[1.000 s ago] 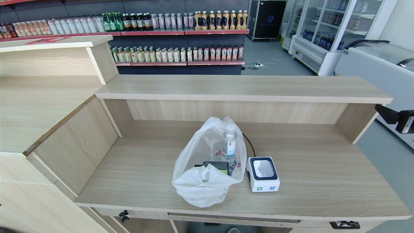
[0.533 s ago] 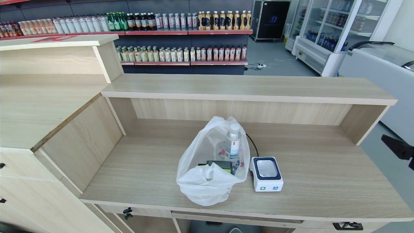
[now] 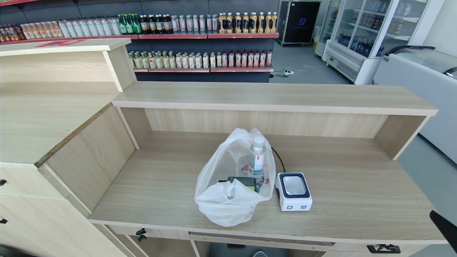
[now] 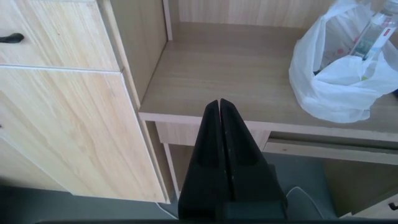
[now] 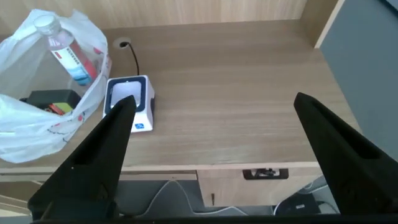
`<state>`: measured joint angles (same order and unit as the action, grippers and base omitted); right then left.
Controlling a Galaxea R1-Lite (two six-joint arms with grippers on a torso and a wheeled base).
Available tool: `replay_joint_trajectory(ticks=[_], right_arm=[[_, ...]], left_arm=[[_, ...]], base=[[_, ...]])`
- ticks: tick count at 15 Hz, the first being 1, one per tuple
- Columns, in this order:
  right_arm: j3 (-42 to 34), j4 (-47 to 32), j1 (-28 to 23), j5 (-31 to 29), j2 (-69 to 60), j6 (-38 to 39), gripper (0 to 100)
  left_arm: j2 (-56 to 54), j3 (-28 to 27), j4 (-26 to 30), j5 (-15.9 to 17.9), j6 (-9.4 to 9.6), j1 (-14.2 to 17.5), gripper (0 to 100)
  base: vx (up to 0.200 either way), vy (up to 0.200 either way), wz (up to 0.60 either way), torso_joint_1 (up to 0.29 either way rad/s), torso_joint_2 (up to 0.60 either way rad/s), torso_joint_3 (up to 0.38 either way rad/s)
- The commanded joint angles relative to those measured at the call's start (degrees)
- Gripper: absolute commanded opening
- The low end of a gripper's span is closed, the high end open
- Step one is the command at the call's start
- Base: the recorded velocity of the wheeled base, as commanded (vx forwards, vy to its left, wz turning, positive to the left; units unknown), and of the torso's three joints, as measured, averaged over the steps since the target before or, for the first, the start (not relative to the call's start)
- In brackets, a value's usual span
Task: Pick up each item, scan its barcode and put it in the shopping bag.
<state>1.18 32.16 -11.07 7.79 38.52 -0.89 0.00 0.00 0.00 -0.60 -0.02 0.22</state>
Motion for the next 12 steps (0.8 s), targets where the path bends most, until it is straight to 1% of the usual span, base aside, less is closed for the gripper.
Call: replay_joint_trajectory(ticks=[1,3,5,7,10,12], right_arm=[[-1.18,-12.38,2.19,0.03,-17.08,0.54,100],[-1.18,-20.91,3.42,-0.23,-27.01,0.45,100],[-1.18,-25.92,4.39,-1.11,-32.9,0.19,100],[-1.18,-26.71,4.39,-4.63,-32.9,-0.08,100],[-1.18,-26.8,4.39,-4.8,-32.9,0.54,100],[-1.18,-26.89,4.39,-5.07,-32.9,3.44,100]], left_arm=[[0.0,0.0,0.0,-0.02,-0.06,0.04,0],[0.0,0.0,0.0,-0.02,-0.06,0.04,0],[0.0,0.0,0.0,-0.02,-0.06,0.04,0],[0.0,0.0,0.0,-0.02,-0.06,0.04,0],[0.0,0.0,0.0,-0.02,-0.06,0.04,0],[0.0,0.0,0.0,-0.02,-0.06,0.04,0]], base=[[0.0,0.0,0.0,0.0,0.0,0.0],[0.0,0.0,0.0,0.0,0.0,0.0],[0.0,0.0,0.0,0.0,0.0,0.0],[0.0,0.0,0.0,0.0,0.0,0.0],[0.0,0.0,0.0,0.0,0.0,0.0],[0.0,0.0,0.0,0.0,0.0,0.0]])
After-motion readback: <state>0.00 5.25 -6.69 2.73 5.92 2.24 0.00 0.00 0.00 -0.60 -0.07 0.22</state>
